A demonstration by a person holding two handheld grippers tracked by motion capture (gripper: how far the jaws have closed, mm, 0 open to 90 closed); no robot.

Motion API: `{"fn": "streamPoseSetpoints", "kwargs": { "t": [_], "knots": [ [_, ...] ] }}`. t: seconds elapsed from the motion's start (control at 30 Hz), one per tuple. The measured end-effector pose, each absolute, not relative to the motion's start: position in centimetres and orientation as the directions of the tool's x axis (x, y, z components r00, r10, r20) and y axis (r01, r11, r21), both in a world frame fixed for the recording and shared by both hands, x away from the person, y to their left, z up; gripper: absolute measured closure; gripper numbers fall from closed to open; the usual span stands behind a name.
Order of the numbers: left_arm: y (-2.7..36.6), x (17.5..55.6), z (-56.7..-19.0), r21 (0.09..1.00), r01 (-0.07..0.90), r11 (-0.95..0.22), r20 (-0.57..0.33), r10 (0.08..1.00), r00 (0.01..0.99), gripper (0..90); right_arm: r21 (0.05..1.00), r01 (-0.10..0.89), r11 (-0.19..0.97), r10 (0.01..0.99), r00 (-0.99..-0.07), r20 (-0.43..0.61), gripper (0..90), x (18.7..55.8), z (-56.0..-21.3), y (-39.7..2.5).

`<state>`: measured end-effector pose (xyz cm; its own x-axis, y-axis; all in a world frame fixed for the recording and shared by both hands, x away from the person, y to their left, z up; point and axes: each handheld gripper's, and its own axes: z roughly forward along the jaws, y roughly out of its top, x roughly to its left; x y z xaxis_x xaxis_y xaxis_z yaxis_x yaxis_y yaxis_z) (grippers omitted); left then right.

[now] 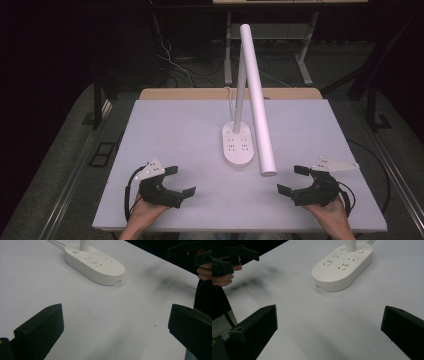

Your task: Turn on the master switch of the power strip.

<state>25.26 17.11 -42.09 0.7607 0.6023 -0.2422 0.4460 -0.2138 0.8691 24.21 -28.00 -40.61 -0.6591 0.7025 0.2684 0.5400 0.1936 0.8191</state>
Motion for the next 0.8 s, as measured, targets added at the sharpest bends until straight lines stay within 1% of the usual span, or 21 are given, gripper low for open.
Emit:
{"fn": "streamPoseSetpoints", "kwargs": {
  "t": [0.47, 0.8],
  "knots": [
    [17.19, 25.35, -42.09, 0.859, 0.461, -0.223, -0.254, 0.597, 0.761, 0.0, 0.805, 0.551, 0.221, 0.693, -0.670, 0.267, 0.0, 24.13, -40.94, -27.73],
    [17.18, 25.23, -41.59, 0.868, 0.449, -0.213, -0.243, 0.606, 0.757, 0.0, 0.814, 0.541, 0.213, 0.702, -0.664, 0.257, 0.1, 24.02, -40.86, -27.95]
  ]
}}
